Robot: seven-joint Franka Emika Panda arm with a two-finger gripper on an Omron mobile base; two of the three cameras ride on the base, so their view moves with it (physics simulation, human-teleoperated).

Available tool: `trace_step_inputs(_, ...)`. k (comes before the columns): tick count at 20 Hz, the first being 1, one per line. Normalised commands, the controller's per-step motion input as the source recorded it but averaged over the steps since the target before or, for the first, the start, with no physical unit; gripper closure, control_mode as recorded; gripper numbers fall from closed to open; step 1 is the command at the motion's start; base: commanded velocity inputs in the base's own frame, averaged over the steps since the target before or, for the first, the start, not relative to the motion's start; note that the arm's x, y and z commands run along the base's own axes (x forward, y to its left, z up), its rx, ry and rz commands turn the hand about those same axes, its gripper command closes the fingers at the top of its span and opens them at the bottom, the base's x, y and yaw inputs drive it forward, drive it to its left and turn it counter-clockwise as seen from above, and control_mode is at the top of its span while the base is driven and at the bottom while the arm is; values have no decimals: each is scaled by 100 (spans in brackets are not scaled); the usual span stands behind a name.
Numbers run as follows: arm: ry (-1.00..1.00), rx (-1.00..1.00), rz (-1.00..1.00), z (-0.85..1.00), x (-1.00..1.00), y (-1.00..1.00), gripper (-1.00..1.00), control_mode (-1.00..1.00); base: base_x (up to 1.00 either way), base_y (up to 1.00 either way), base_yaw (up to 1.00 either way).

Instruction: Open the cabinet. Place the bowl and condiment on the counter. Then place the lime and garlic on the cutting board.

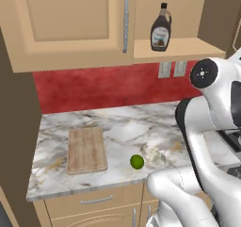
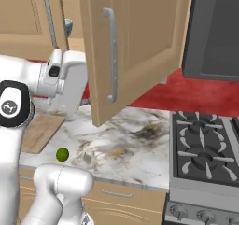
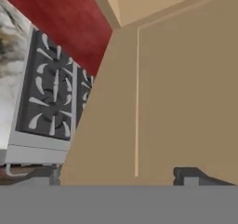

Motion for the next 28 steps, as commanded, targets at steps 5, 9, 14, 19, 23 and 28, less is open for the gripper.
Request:
trace_step_inputs(5,-20,12,2,0,13,-100,-100,-100,0,0,0)
trace_step_inputs(9,-24,19,0,-5,41,-72,-100,-100,0,0,0)
trace_step_inputs(14,-34,16,10,-8,37,61,-100,-100,0,0,0)
trace_step_inputs(19,-28,23,31,-1,41,100,-100,-100,0,0,0)
trace_step_inputs(23,-2,40,37,22,27,100,-100,-100,0,0,0)
trace_step_inputs(28,0,51,43,30,15,84,-100,-100,0,0,0)
